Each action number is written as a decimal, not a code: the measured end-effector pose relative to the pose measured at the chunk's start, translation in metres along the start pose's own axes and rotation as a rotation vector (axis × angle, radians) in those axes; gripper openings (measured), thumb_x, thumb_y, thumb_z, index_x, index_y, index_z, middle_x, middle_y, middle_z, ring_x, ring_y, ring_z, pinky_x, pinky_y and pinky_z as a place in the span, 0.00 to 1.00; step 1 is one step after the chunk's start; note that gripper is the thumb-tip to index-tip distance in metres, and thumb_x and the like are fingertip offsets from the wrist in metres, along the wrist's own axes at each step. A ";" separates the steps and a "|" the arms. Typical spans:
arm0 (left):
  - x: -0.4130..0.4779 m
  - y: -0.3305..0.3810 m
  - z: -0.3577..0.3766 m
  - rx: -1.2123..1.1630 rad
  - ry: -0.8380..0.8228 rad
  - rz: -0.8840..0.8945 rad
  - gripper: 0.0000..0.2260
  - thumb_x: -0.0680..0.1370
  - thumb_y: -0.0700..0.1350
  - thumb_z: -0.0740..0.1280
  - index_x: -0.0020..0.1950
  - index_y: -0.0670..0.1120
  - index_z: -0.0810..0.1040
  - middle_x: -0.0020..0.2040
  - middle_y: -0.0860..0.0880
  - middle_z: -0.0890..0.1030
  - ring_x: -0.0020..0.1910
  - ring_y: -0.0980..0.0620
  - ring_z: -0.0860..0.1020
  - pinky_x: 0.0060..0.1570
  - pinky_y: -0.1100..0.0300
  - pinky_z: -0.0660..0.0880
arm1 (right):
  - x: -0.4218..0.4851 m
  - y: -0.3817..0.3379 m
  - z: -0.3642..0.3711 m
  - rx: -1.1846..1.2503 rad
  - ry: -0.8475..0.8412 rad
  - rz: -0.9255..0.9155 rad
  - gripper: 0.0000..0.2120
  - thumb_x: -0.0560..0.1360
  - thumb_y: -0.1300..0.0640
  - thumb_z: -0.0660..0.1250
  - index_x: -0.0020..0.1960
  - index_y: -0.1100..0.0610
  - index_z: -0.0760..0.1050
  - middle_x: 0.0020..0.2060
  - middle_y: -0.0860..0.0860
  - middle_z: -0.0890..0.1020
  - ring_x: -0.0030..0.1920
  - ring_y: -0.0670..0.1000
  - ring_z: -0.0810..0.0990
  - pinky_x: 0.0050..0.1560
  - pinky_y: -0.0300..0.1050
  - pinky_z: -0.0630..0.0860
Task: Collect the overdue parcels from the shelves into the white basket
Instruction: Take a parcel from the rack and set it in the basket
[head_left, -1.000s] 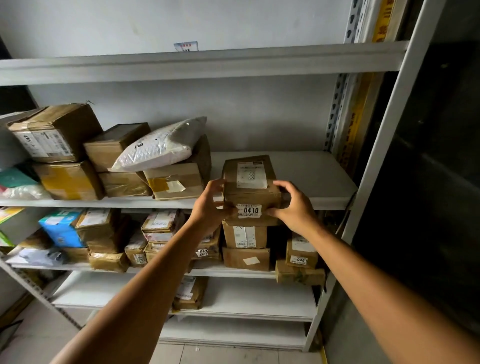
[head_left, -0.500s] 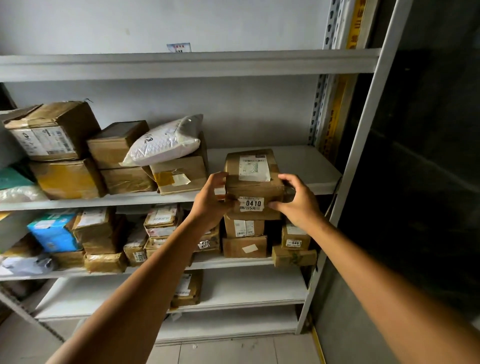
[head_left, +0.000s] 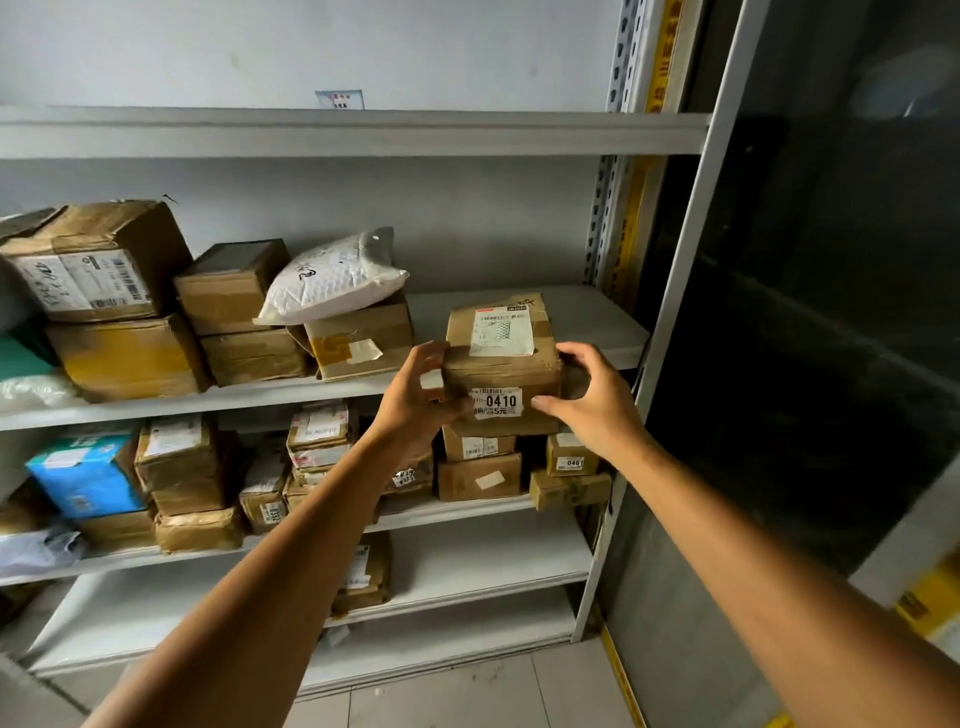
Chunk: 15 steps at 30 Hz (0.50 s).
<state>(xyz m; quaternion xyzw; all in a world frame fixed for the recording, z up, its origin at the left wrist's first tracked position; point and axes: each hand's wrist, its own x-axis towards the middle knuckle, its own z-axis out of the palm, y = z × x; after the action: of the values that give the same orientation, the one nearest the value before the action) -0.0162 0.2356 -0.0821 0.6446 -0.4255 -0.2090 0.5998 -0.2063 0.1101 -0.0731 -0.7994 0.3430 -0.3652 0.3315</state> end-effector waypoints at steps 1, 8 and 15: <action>-0.004 0.004 0.002 -0.040 0.004 -0.014 0.34 0.71 0.29 0.74 0.72 0.50 0.68 0.65 0.53 0.72 0.52 0.51 0.82 0.39 0.59 0.83 | -0.002 -0.001 -0.002 -0.004 0.006 -0.006 0.33 0.67 0.53 0.79 0.68 0.48 0.69 0.65 0.48 0.76 0.66 0.49 0.72 0.61 0.40 0.68; -0.019 0.023 0.008 -0.198 0.002 -0.058 0.33 0.72 0.25 0.70 0.72 0.48 0.68 0.64 0.54 0.73 0.49 0.53 0.83 0.41 0.60 0.82 | -0.007 -0.008 -0.015 -0.026 0.044 -0.085 0.33 0.67 0.51 0.79 0.68 0.47 0.69 0.65 0.48 0.77 0.66 0.49 0.73 0.66 0.48 0.73; -0.027 0.034 0.014 -0.222 0.032 -0.052 0.33 0.72 0.24 0.69 0.71 0.49 0.68 0.62 0.55 0.73 0.51 0.52 0.82 0.41 0.59 0.82 | -0.011 -0.009 -0.022 -0.005 0.062 -0.168 0.32 0.67 0.51 0.80 0.67 0.49 0.70 0.63 0.48 0.79 0.64 0.49 0.75 0.64 0.45 0.74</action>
<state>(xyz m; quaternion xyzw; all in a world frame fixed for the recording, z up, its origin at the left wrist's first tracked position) -0.0516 0.2517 -0.0592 0.5883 -0.3734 -0.2599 0.6685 -0.2265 0.1172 -0.0590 -0.8143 0.2860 -0.4156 0.2871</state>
